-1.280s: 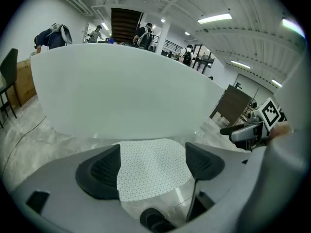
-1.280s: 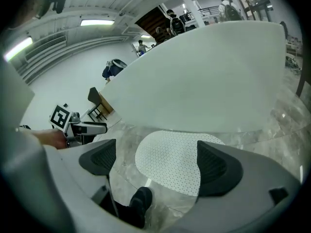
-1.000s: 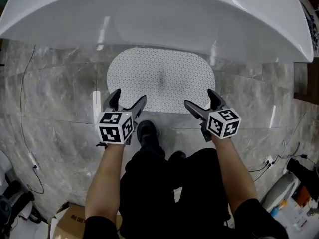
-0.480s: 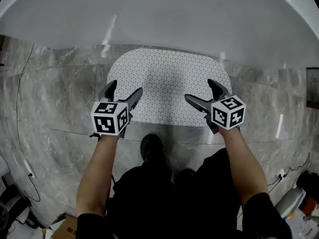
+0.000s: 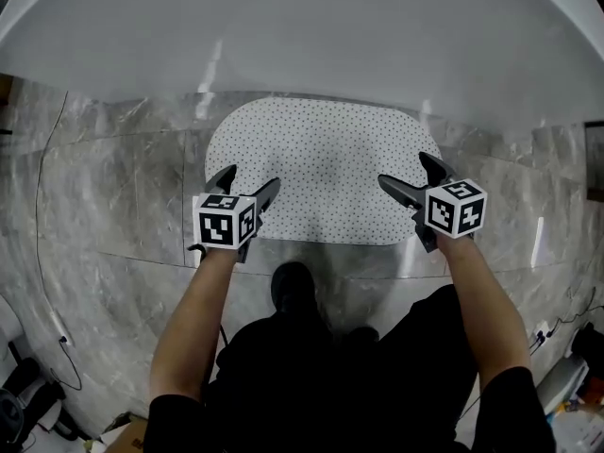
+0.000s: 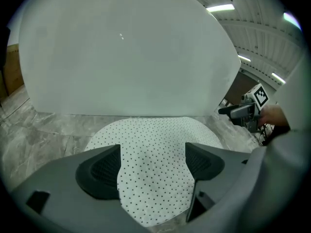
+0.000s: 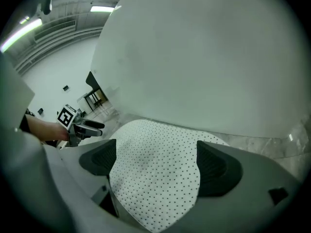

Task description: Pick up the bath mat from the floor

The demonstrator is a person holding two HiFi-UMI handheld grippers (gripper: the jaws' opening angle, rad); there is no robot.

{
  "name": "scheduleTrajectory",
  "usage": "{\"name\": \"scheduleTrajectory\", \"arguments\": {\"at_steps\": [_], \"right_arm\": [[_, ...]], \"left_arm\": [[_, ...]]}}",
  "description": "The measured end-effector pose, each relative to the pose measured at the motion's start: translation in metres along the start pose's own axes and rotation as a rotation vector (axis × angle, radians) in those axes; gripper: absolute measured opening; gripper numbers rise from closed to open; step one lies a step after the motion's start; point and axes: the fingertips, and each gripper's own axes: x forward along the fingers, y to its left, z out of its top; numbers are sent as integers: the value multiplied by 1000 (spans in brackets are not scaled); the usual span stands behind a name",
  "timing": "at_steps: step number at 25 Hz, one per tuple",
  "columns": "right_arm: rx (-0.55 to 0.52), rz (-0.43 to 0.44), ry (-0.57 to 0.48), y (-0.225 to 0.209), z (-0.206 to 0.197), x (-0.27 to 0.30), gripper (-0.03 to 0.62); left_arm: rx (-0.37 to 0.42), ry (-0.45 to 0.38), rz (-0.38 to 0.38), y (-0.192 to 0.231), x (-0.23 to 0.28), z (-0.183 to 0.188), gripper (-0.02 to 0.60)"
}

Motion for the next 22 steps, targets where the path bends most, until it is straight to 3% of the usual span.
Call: {"name": "scheduleTrajectory", "arguments": {"at_steps": [6,14,19,22], "right_arm": [[-52,-91,107,-45,-33,22,529],[-202,-162,284,-89,-91,40,529],[-215,-201,397,-106,-119,37,531],[-219,-213,475,-108,-143,34,531]], "left_arm": [[-45,52,17,18,23,-12,434],[179,274,33,38,52,-83,436],[101,271,81,50,64,-90,438],[145,278,94,55,67,-97,449]]}}
